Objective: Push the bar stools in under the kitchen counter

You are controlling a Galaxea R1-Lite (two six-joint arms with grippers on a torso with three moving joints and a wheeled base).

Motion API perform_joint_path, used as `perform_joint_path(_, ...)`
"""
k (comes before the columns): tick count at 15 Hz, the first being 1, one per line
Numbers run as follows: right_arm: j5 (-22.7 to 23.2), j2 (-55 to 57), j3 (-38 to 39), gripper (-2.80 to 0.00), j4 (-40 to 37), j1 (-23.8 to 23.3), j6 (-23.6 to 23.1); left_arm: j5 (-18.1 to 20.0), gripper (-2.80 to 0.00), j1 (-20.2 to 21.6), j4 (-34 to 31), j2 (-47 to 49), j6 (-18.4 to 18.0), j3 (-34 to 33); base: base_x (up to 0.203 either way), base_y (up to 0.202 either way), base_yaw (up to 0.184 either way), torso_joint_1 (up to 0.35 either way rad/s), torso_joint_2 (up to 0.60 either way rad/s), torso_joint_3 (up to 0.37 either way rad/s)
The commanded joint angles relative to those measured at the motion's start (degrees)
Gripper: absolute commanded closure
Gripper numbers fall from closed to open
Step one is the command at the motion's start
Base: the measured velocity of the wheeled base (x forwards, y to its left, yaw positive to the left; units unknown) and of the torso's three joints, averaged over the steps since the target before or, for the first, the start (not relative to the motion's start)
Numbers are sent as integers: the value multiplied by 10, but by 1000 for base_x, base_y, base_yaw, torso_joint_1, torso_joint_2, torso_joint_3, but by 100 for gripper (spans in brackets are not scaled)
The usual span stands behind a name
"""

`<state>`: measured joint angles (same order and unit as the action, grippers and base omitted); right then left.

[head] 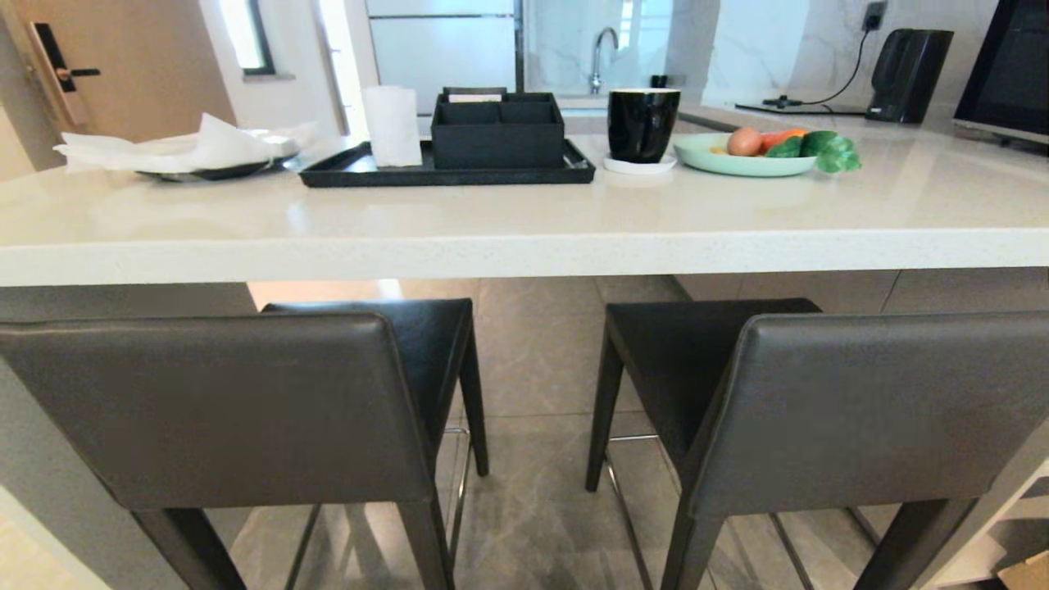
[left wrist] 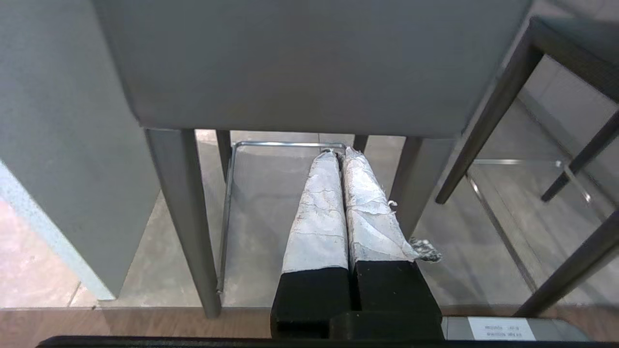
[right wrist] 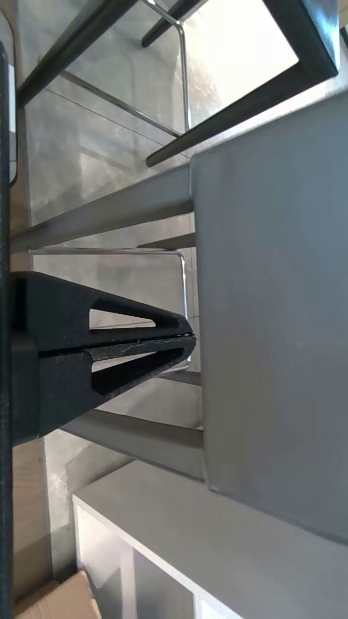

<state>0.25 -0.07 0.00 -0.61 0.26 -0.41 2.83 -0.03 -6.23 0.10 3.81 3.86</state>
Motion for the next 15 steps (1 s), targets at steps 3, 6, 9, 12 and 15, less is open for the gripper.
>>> perform_joint_path(3, 0, 1, 1, 0, 0, 1, 0, -1, 0, 1, 1, 1, 1, 0, 0, 0, 0, 0, 0, 0)
perform_joint_path(6, 0, 1, 1, 0, 0, 1, 0, -1, 0, 1, 1, 1, 1, 0, 0, 0, 0, 0, 0, 0)
perform_joint_path(9, 0, 1, 1, 0, 0, 1, 0, -1, 0, 1, 1, 1, 1, 0, 0, 0, 0, 0, 0, 0)
perform_joint_path(12, 0, 1, 1, 0, 0, 1, 1, -1, 0, 1, 1, 1, 0, -1, 0, 0, 0, 0, 0, 0)
perform_joint_path(15, 0, 1, 1, 0, 0, 1, 1, 0, 0, 1, 1, 1, -1, 0, -91, 0, -2, 7, 2, 0)
